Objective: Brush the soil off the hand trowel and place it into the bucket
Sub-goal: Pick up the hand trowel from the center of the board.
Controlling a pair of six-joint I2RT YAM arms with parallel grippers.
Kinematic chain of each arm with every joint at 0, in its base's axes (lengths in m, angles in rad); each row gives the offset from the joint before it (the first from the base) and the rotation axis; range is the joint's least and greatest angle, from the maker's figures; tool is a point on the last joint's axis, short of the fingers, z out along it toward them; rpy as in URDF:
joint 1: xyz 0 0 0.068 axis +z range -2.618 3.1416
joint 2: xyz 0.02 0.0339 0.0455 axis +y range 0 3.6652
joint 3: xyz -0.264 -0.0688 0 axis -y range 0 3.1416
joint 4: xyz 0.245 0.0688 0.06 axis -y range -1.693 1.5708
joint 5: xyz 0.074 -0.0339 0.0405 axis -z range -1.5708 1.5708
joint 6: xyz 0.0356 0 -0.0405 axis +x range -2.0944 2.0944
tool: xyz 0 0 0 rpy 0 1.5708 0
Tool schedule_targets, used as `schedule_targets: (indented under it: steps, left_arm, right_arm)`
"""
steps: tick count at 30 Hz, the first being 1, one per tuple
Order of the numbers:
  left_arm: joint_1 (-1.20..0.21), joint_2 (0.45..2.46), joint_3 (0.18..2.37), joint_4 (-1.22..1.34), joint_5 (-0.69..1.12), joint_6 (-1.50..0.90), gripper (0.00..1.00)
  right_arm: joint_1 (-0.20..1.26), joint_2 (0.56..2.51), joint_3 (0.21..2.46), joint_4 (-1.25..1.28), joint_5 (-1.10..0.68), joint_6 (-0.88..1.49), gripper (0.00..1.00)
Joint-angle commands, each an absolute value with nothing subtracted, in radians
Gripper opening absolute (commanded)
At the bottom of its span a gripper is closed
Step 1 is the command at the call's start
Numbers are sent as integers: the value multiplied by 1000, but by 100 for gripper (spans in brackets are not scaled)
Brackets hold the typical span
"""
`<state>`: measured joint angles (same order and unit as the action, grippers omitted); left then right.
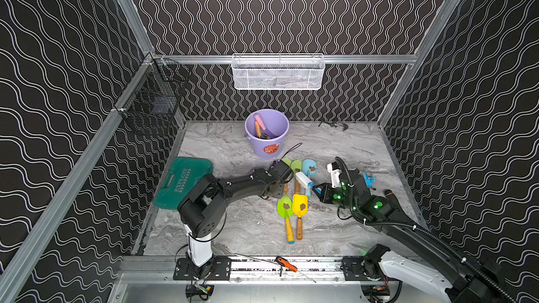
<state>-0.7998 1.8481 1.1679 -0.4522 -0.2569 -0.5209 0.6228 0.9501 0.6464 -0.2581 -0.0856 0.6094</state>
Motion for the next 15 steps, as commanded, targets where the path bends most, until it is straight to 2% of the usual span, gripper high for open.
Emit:
schedule_targets:
  steps: [1,10,15]
  left_arm:
    - [-802,1866,1191,-428,-253,-489,50]
    - [-804,1868,1185,-399,-231,-478,50]
    - [-803,1848,1172,-410,-253,-473,40]
  right_arm:
    - [624,947,660,-216,-82,607,0]
    - [624,948,653,-213,-73,614,0]
    - [624,960,659,-209,-78,611,0]
